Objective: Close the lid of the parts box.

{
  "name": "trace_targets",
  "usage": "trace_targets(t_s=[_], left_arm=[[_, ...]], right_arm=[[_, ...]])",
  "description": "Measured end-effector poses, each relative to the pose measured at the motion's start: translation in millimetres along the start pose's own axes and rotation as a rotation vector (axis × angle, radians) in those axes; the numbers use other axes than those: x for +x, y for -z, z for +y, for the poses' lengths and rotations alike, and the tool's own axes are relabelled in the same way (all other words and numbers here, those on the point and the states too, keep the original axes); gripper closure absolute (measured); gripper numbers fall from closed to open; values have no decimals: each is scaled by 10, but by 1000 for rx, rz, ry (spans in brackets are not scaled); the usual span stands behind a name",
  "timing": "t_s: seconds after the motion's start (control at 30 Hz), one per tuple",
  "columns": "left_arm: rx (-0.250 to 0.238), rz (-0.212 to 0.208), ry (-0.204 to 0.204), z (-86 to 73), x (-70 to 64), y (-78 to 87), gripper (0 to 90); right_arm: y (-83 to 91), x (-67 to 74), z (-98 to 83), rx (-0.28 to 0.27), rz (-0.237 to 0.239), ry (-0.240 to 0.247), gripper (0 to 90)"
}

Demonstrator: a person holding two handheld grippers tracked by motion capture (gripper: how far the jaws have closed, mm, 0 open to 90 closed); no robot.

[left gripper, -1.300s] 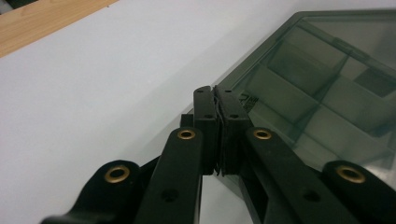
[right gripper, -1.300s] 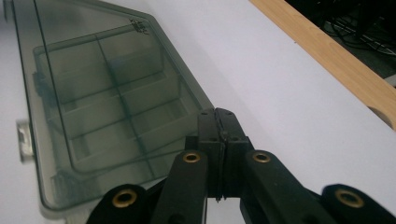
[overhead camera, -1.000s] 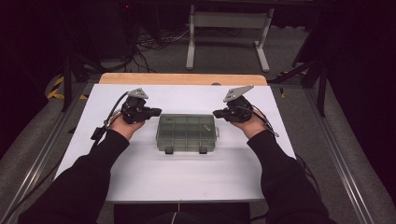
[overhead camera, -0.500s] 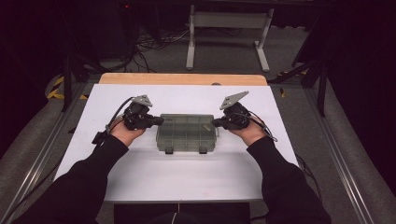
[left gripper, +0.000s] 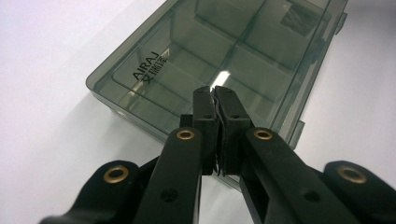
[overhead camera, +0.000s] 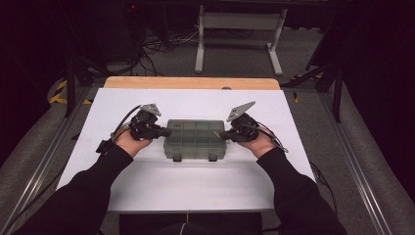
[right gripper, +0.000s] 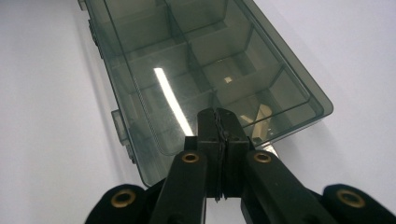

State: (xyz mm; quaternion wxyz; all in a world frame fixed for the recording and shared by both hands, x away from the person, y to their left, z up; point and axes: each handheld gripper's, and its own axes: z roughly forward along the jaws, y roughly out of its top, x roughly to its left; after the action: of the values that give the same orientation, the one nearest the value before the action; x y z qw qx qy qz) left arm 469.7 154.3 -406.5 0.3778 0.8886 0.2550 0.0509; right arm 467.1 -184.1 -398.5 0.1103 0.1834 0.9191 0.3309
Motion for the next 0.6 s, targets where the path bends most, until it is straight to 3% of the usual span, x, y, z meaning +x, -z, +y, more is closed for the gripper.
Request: trace_targets(t_s=[0.37, 0.5, 0.6], left_arm=[[37, -14, 0, -29, -23, -37, 879], [49, -7, 5, -36, -27, -46, 879], [60, 5, -13, -39, -35, -68, 878]], right_arm=[[-36, 33, -10, 26, 15, 2, 891], [-48, 29, -17, 32, 20, -1, 886], [-60, 30, -26, 42, 22, -3, 884]])
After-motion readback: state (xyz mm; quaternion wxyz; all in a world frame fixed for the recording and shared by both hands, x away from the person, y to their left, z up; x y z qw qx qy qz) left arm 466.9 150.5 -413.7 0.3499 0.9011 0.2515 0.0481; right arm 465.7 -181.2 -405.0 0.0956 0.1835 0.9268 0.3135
